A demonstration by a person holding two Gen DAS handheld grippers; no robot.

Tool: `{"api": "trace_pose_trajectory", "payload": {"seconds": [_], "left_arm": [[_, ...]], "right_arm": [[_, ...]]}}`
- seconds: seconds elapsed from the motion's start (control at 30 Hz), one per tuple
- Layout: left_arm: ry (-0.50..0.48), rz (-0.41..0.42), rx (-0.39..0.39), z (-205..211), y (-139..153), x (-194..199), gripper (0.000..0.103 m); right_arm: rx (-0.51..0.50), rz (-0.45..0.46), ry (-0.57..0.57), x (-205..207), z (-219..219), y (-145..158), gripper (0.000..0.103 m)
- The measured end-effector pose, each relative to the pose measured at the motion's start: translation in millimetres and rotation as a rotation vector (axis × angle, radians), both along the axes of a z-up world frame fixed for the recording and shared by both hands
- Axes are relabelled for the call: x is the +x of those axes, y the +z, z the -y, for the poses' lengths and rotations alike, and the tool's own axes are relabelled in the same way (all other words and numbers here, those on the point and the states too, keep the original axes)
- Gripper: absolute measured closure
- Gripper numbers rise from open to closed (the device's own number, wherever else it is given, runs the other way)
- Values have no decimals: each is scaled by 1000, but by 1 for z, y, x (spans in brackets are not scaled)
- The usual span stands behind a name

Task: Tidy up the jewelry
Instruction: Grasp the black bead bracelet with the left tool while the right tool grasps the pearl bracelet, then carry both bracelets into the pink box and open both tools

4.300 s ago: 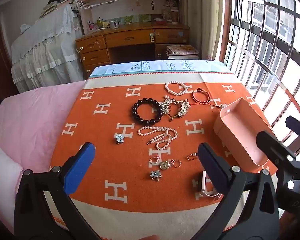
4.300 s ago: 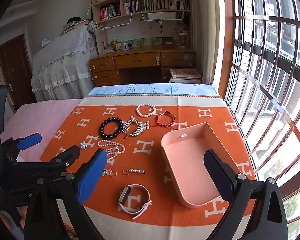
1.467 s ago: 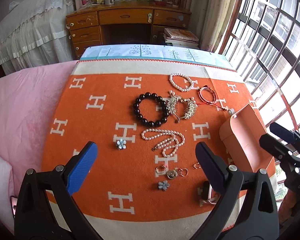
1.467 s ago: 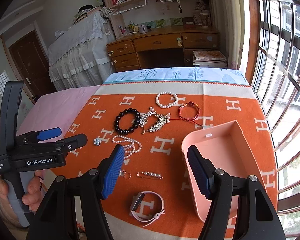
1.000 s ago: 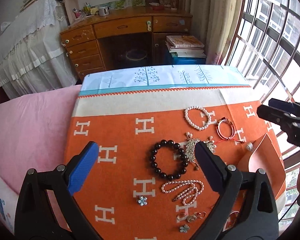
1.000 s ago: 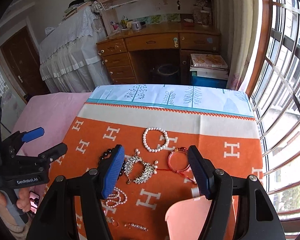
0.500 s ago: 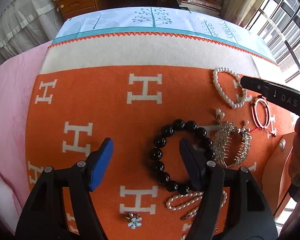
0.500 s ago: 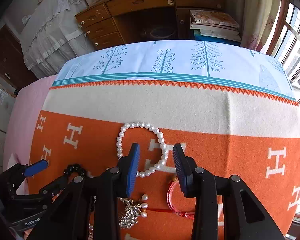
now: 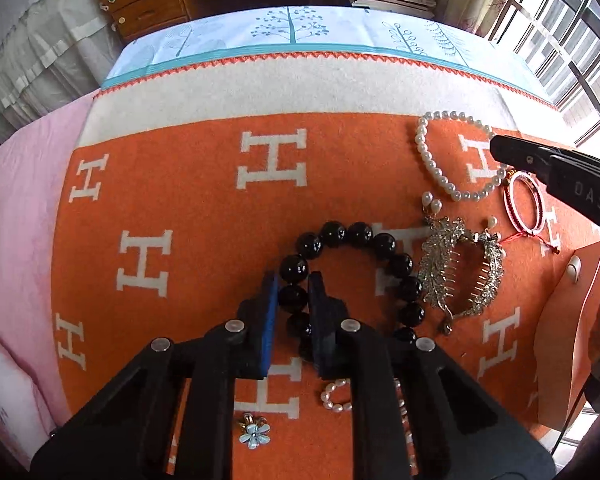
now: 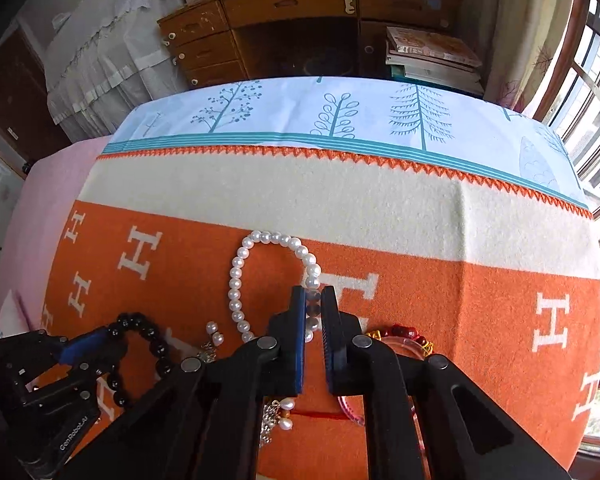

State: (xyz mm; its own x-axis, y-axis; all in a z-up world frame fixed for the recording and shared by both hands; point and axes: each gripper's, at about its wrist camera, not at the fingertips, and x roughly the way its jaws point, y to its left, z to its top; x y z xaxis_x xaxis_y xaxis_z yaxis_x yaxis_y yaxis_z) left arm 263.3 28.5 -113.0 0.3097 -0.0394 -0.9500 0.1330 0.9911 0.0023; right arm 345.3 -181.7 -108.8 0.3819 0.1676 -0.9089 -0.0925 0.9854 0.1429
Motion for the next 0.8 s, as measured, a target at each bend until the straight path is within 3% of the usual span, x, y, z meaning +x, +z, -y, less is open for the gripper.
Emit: {"api": "trace_pose_trajectory", "payload": {"seconds": [0.27,0.5,0.67,0.8], "left_arm": [[-28,194,-68,15,91,-46,91],[-125,325,-176,70,158,-100,91],[-215,350,-271,125,174,-136,91],[-276,319,-305,169,162,-155,91]], "right_arm": [[75,190,33,-71,11,88,96],[57,306,50,-165,48,157,96],[8,319,64,-240,81,182,96],[2,287,44,-287,112,169,96]]}}
